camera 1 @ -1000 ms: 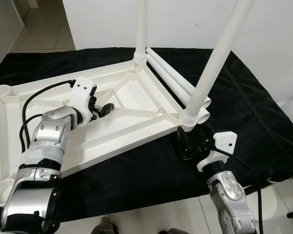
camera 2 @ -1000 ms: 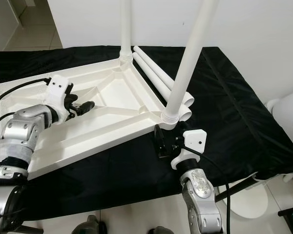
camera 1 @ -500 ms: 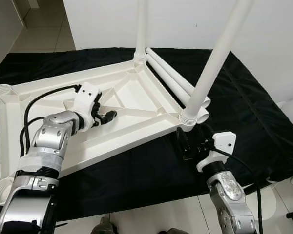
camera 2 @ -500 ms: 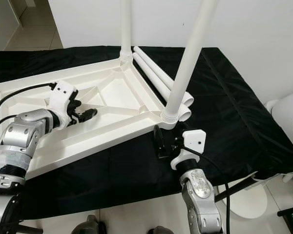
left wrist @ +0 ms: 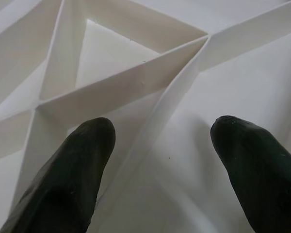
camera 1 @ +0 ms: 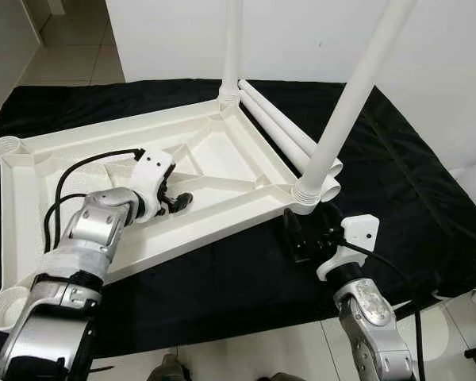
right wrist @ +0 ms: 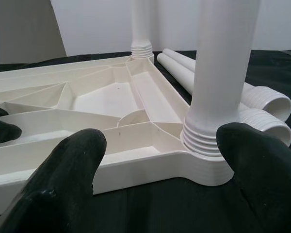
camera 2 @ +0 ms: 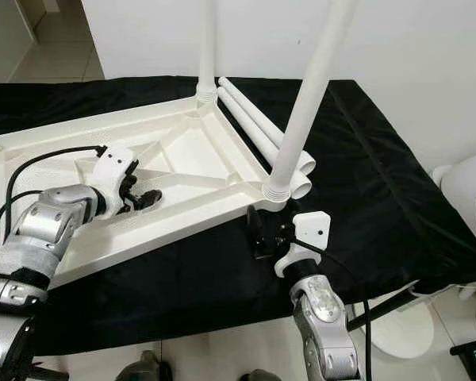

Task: Building children table

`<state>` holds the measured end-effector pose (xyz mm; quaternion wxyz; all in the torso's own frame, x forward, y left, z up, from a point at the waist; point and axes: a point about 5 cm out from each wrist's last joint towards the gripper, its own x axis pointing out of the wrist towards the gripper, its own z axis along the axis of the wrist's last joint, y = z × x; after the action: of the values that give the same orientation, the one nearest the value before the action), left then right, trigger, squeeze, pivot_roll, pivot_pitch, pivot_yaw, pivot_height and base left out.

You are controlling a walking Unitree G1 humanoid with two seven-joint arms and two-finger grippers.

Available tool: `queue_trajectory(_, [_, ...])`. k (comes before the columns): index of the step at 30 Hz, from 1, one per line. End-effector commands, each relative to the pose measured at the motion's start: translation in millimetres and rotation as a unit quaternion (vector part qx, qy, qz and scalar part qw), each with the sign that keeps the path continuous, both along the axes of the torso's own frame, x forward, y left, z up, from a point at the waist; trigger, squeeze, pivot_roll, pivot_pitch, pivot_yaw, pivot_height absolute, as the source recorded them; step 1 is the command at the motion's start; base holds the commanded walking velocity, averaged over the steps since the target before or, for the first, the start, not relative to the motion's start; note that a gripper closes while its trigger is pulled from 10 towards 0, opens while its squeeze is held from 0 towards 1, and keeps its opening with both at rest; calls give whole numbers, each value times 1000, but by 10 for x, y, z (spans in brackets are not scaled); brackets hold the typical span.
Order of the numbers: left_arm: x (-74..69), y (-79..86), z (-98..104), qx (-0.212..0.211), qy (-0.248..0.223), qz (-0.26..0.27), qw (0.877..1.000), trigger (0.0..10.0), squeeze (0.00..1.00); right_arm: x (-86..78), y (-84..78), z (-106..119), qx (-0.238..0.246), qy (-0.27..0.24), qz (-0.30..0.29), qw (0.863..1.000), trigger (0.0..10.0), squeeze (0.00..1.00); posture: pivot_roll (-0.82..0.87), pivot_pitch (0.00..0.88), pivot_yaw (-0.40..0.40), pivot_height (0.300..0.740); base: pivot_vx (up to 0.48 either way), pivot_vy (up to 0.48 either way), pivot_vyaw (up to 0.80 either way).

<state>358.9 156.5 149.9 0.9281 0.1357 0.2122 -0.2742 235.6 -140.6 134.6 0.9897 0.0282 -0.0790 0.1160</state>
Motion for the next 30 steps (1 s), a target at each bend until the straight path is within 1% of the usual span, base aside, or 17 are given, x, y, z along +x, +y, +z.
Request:
queue_trajectory(1, [-3, -46, -118, 13, 28, 7, 999, 10000, 0, 0, -18, -8, -4, 0, -6, 1000, 10000, 0, 2, 14, -21, 740, 0, 0, 0])
queue_trajectory(3, [41, -32, -140, 21, 28, 41, 999, 10000, 0, -8, -22, -7, -5, -1, -11, 1000, 10000, 0, -3, 16, -13, 740, 0, 0, 0])
queue_trajectory(6, [57, -27, -138, 22, 25, 53, 998, 10000, 0, -12, -29, -8, -5, -1, -14, 1000, 10000, 0, -7, 20, -11, 740, 0, 0, 0])
queue_trajectory(7, [81, -18, -133, 24, 16, 70, 997, 7686, 0, -16, -44, -9, -3, -1, -20, 1000, 10000, 0, -9, 22, -8, 740, 0, 0, 0])
queue_trajectory(8, [88, -16, -127, 26, 11, 73, 997, 5843, 0, -17, -47, -9, -3, -1, -22, 1000, 10000, 0, -11, 22, -8, 740, 0, 0, 0])
queue_trajectory(10, [94, -14, -125, 28, 8, 75, 997, 5843, 0, -18, -47, -9, -3, -1, -22, 1000, 10000, 0, -11, 22, -8, 740, 0, 0, 0])
queue_trajectory(11, [101, -14, -122, 29, 8, 76, 997, 4314, 0, -15, -46, -7, -3, -1, -22, 1000, 10000, 0, -10, 22, -8, 740, 0, 0, 0])
queue_trajectory(14, [123, -8, -111, 39, 3, 77, 996, 4118, 0, -10, -39, -5, -3, -2, -22, 1000, 10000, 0, -9, 22, -7, 740, 0, 0, 0])
queue_trajectory(15, [144, 2, -93, 42, -3, 81, 996, 3020, 0, -3, -34, -3, -3, -3, -22, 1000, 10000, 0, -7, 21, -10, 740, 0, 0, 0])
queue_trajectory(16, [144, 2, -93, 42, -3, 81, 996, 3020, 0, -3, -34, -3, -3, -3, -22, 1000, 10000, 0, -7, 21, -10, 740, 0, 0, 0])
queue_trajectory(17, [151, 2, -85, 43, -5, 81, 996, 706, 0, 2, -32, -1, -3, -3, -21, 1000, 10000, 0, -6, 21, -9, 740, 0, 0, 0])
queue_trajectory(20, [157, -8, -68, 44, -9, 77, 996, 784, 0, 9, -30, 6, -3, -5, -21, 1000, 10000, 0, -4, 21, -10, 740, 0, 0, 0])
queue_trajectory(22, [161, -16, -72, 45, -9, 77, 996, 980, 0, 11, -28, 4, -4, -5, -21, 1000, 10000, 0, -4, 21, -9, 740, 0, 0, 0])
queue_trajectory(23, [159, -19, -79, 46, -9, 77, 996, 1294, 0, 12, -28, 5, -5, -5, -21, 1000, 10000, 0, -2, 22, -11, 740, 0, 0, 0])
queue_trajectory(28, [159, -20, -89, 47, -9, 78, 996, 1294, 0, 14, -28, 6, -4, -5, -22, 1000, 10000, 0, -2, 23, -9, 740, 0, 0, 0])
queue_trajectory(29, [162, -26, -85, 47, -11, 77, 996, 2196, 0, 15, -27, 5, -4, -5, -22, 1000, 10000, 0, -1, 22, -9, 740, 0, 0, 0])
queue_trajectory(30, [166, -33, -81, 47, -13, 76, 996, 2745, 0, 15, -24, 5, -4, -5, -22, 1000, 10000, 0, -1, 22, -9, 740, 0, 0, 0])
